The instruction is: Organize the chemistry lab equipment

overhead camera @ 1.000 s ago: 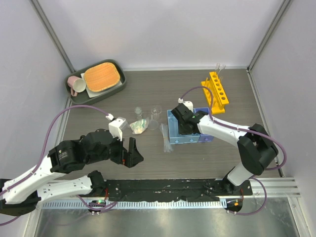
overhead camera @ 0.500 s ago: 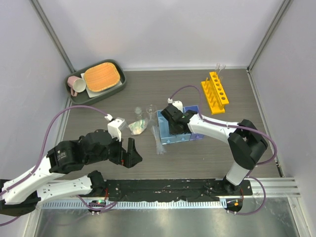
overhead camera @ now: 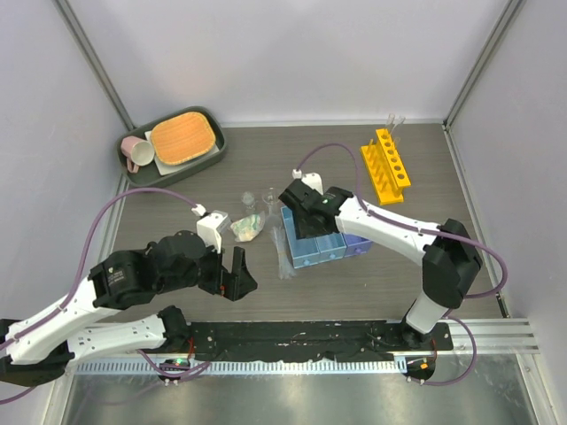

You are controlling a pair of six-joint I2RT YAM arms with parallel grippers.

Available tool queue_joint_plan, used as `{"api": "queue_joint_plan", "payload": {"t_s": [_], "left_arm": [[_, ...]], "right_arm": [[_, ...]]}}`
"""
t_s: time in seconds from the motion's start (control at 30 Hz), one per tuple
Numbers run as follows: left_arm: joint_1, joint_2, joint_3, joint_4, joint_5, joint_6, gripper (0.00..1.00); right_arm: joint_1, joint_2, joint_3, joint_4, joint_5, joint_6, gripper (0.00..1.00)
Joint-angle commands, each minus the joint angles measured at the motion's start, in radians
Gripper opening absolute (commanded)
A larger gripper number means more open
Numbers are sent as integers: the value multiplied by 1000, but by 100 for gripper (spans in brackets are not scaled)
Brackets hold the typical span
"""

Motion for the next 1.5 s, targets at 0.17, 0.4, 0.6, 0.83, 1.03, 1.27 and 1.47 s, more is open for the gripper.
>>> {"api": "queue_joint_plan", "payload": {"t_s": [0.17,0.4,0.6,0.83,1.03,1.27,1.47], "left_arm": [[5,-14,30,22,-8,4,100],[5,-21,47,-1,-21,-8,100],[5,-29,48,-18,-30,-13,100],[5,-29,47,-25,-39,-13,100],[5,-21,41,-19,-36,-10,100],[5,-12,39,-13,-35,-8,100],[5,-3,47,-13,-35,-3,100]], "right_arm": [[24,72,253,-45,90,-64,51],[-1,262,429,23,14,-100,51],[-1,380,555,24,-14,-125,50],[-1,402,589,14,-42,-133,50],[-2,417,594,18,-52,-147,49],[-1,446,592,53,-74,-160,45],[-2,480,621,55,-72,-171,40]]}}
